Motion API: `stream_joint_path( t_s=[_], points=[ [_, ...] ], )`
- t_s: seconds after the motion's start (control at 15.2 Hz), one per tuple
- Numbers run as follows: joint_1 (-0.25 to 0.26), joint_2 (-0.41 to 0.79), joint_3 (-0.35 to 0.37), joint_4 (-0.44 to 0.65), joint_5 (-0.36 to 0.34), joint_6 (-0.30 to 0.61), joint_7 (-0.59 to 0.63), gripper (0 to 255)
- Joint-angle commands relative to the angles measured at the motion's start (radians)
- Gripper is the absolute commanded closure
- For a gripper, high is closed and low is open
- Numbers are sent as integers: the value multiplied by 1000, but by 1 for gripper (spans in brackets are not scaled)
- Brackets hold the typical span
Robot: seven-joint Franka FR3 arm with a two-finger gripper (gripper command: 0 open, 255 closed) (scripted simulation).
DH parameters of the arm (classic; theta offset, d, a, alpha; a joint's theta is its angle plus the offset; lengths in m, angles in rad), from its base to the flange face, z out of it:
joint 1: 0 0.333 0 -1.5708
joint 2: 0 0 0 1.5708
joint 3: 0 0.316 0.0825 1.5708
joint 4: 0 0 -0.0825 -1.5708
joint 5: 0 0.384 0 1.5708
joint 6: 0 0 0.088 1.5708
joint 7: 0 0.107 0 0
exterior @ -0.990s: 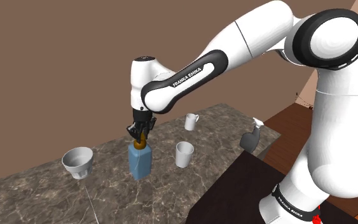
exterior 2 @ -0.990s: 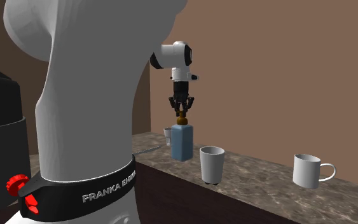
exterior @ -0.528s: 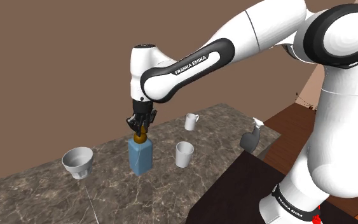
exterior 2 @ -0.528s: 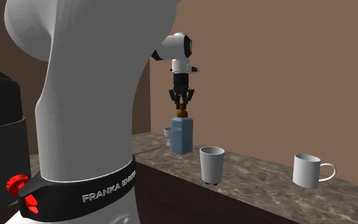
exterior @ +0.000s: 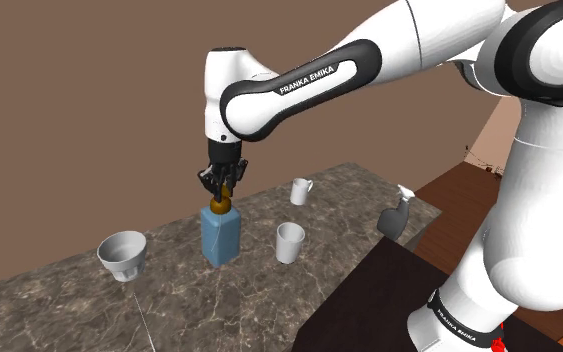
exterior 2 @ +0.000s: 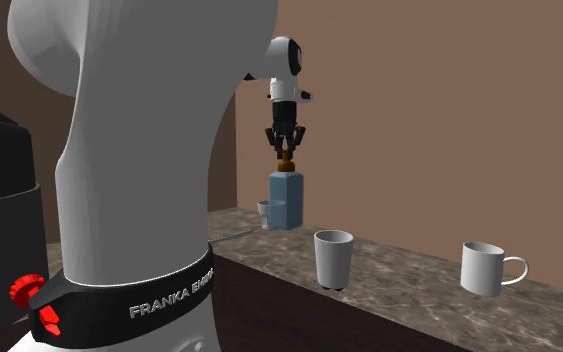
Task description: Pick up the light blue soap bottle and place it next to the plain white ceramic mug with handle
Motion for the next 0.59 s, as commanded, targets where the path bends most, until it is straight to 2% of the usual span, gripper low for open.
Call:
stream_joint_path(
  t_s=[0.0,0.53],
  points=[
    [-2,-13,2,13,6,-25,-5,255],
    [-5,-52,6,73,24,-122,-18,255]
  ],
)
